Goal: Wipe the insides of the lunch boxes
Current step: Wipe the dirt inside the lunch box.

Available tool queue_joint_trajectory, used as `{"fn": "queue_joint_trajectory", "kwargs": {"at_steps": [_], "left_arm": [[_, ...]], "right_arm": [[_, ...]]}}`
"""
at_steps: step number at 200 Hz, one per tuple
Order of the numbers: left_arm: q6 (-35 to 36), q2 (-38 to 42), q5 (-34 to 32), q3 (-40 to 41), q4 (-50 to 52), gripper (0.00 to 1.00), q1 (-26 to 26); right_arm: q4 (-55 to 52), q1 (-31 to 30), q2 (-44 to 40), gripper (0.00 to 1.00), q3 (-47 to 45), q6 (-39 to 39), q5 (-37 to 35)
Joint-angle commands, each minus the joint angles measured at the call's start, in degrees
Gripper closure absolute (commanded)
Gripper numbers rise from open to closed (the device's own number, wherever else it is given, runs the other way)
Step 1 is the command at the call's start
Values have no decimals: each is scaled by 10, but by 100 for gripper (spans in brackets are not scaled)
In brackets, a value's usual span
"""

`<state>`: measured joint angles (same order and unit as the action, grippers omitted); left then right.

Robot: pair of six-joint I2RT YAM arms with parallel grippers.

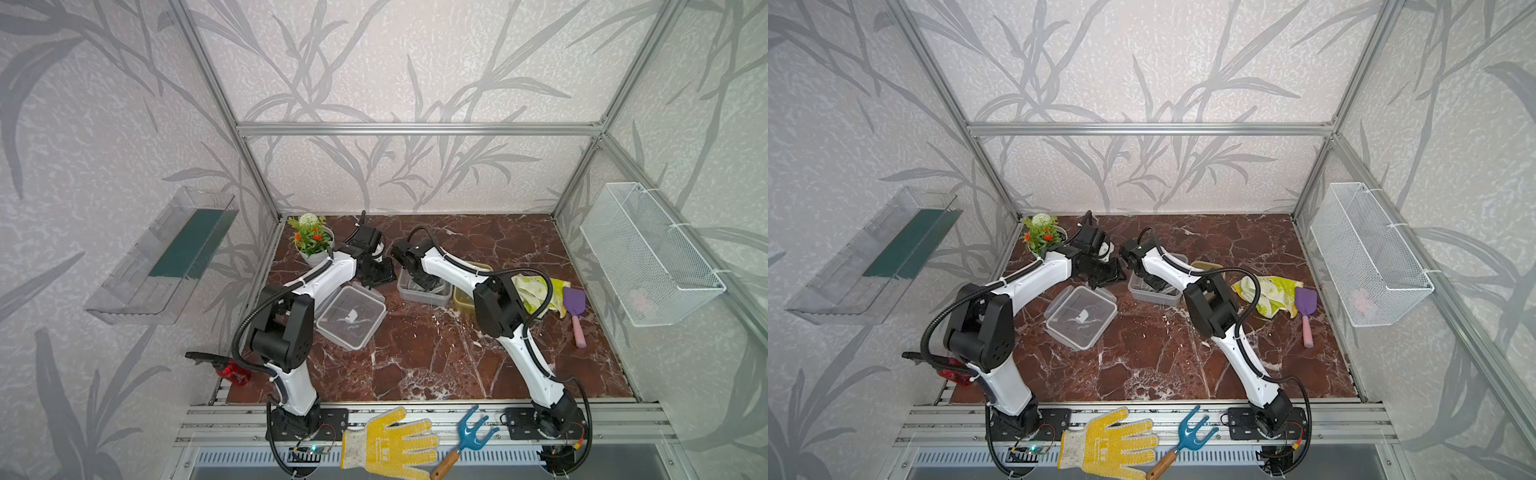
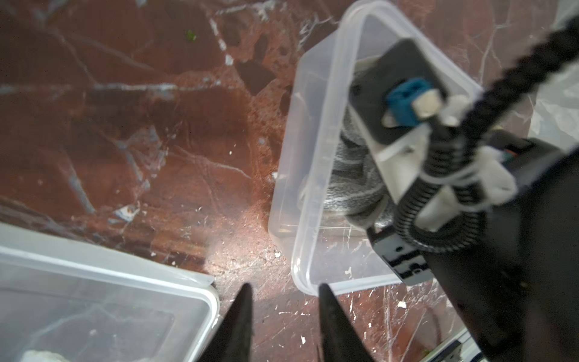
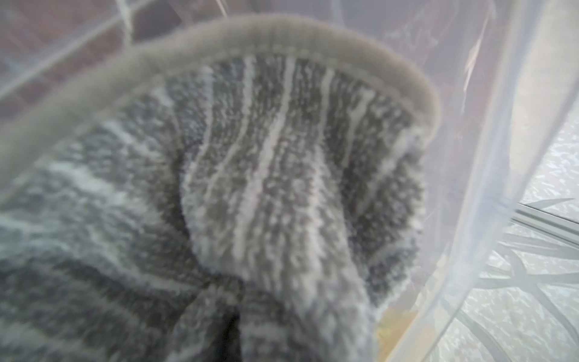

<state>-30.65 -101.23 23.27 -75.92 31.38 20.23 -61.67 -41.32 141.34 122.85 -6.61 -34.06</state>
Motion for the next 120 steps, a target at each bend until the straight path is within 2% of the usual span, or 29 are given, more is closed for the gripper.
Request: {"fn": "queue_joint_trajectory", "kwargs": {"at_steps": [1, 35, 69, 99, 120], "left_arm": [[10, 22, 24, -4, -30, 52, 0], [59, -50, -9, -69, 47, 50, 9], [79, -81, -27, -77, 49, 50, 22], [78, -97, -42, -78, 37, 50, 32], [75, -124, -66, -102, 54, 60, 33]], "right_arm": [[11, -1, -13, 96, -3, 12, 14], [27, 7, -30, 96, -40, 34, 54], [56, 7, -60, 96, -83, 42, 88], [65, 8, -66, 96, -105, 40, 58], [64, 12, -63, 96, -112, 41, 21]]}}
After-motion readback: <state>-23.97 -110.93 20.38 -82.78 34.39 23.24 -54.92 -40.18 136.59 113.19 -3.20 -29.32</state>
